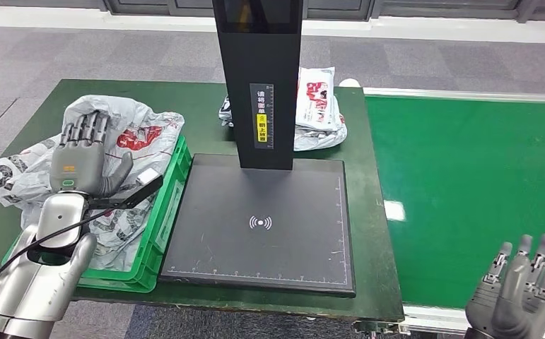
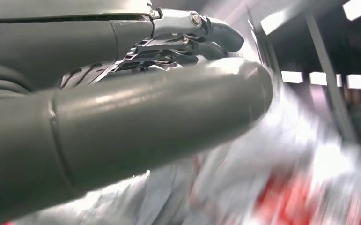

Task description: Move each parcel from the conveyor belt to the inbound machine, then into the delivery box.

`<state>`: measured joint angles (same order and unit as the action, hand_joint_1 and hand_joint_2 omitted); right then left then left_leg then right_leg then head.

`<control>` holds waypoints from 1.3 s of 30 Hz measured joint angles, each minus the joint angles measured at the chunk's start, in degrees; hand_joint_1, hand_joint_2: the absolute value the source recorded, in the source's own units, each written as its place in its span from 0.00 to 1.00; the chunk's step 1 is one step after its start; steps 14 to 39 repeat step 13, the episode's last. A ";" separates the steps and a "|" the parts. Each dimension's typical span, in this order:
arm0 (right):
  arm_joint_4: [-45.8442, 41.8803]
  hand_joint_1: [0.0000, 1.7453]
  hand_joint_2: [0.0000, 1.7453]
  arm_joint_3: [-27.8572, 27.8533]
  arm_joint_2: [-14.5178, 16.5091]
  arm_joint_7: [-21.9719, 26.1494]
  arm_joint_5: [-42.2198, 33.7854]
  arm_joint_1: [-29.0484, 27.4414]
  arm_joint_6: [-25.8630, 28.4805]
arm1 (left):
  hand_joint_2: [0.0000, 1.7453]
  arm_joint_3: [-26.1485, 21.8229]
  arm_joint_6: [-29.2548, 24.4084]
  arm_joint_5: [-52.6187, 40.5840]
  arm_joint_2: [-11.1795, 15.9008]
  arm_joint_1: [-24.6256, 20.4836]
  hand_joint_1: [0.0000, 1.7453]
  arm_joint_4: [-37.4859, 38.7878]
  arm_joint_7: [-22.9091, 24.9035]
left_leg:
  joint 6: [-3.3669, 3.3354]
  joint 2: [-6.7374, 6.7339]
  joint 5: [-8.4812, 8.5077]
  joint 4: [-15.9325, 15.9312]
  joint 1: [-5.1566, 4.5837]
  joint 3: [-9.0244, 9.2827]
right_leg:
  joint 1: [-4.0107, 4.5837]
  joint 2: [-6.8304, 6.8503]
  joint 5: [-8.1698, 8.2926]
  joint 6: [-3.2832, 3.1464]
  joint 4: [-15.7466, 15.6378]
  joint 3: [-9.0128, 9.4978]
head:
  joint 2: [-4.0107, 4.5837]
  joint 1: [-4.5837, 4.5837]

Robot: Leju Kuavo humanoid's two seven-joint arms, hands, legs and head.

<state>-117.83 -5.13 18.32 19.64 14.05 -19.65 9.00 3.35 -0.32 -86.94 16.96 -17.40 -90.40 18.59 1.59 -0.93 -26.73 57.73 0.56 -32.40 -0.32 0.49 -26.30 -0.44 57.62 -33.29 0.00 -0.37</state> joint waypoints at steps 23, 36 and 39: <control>-0.02 0.00 1.00 -0.03 0.88 -0.48 0.33 -0.78 1.04 | 1.00 -7.84 -25.76 6.15 -6.19 0.34 0.00 -9.10 -5.55 | 0.00 -0.03 0.00 -0.01 0.05 -0.04 | 0.01 -0.01 -0.01 0.00 0.00 -0.03 | 0.00 0.00; -0.02 0.00 1.00 -0.03 0.88 -0.48 0.33 -0.78 1.04 | 1.00 -7.84 -25.76 6.15 -6.19 0.34 0.00 -9.10 -5.55 | 0.00 -0.03 0.00 -0.01 0.05 -0.04 | 0.01 -0.01 -0.01 0.00 0.00 -0.03 | 0.00 0.00; -0.02 0.00 1.00 -0.03 0.88 -0.48 0.33 -0.78 1.04 | 1.00 -7.84 -25.76 6.15 -6.19 0.34 0.00 -9.10 -5.55 | 0.00 -0.03 0.00 -0.01 0.05 -0.04 | 0.01 -0.01 -0.01 0.00 0.00 -0.03 | 0.00 0.00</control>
